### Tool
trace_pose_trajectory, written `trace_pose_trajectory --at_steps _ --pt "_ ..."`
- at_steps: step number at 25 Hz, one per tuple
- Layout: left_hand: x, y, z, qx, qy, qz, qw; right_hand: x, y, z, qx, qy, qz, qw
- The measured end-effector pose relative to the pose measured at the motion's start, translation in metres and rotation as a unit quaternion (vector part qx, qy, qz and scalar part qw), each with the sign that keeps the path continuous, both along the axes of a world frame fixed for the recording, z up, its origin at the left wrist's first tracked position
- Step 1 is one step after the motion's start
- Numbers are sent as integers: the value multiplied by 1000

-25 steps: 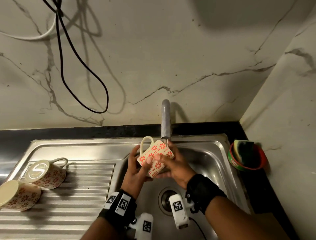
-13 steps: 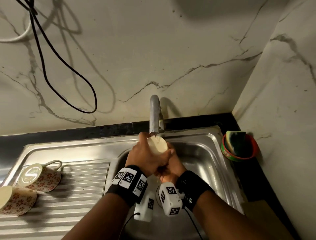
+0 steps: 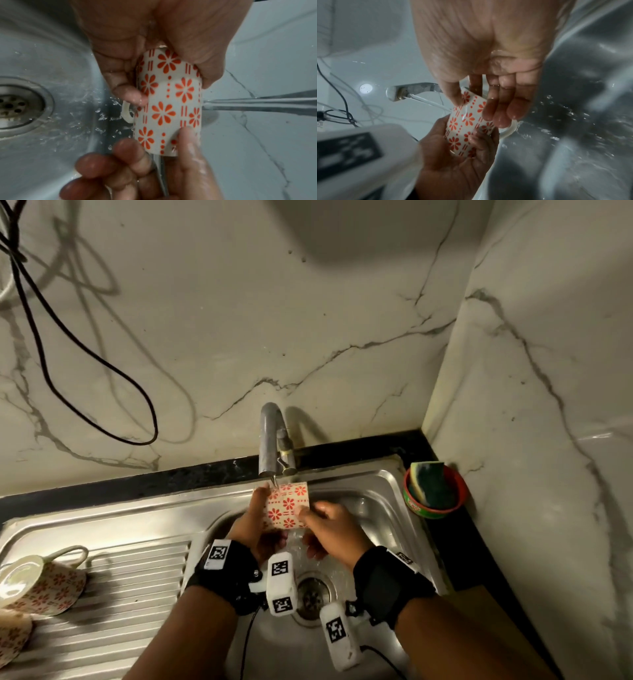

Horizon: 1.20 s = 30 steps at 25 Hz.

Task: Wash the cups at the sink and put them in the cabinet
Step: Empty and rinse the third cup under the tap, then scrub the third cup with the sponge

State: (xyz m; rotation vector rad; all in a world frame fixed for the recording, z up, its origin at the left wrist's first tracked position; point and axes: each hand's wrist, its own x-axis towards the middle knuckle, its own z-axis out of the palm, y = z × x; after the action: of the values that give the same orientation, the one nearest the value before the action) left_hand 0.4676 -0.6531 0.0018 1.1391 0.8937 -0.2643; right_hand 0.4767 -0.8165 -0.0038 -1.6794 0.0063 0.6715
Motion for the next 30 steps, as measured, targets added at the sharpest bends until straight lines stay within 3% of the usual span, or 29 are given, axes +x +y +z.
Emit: trace_pose_trajectory --at_steps 2,4,6,8,9,10,11,14,17,20,21,23,25,26,30 --pt "-9 -11 -7 15 -37 15 999 -4 -16 4 -37 -22 59 997" --pt "-20 -21 -14 154 -63 -18 986 -1 -39 1 -90 -58 85 991" --pt "-33 -33 -10 321 -76 -76 941 13 -71 -2 -180 -178 -18 967" --pt "-42 -43 -4 400 -104 -96 905 40 -110 -7 -283 -304 -178 892" --pt "-44 -47 -1 406 -117 -96 901 55 -129 -11 -332 -322 -219 859" --pt "-46 -50 0 409 -131 -101 897 66 -143 -15 -371 -299 -231 848" --pt "-48 -51 0 414 -145 -114 892 75 -151 -19 -398 -251 -216 855" --pt "-49 -50 -2 435 -175 -147 871 91 -156 -38 -418 -212 -161 869" --pt "-52 -41 -2 467 -182 -147 853 87 -153 -31 -384 -276 -207 856" --pt "-58 -27 0 482 -177 -144 846 60 -137 -1 -289 -376 -272 837" --pt "-60 -23 1 491 -180 -147 839 42 -121 10 -247 -414 -248 840" --pt "-61 -19 3 532 -193 -166 807 2 -80 31 -170 -494 -96 847" --pt "-63 -21 6 556 -220 -187 779 -26 -47 39 -200 -536 95 815" --pt "-66 -23 8 547 -236 -191 780 -34 -34 38 -240 -548 146 788" --pt "-86 -27 13 478 -276 -181 814 -52 -16 37 -303 -572 153 747"
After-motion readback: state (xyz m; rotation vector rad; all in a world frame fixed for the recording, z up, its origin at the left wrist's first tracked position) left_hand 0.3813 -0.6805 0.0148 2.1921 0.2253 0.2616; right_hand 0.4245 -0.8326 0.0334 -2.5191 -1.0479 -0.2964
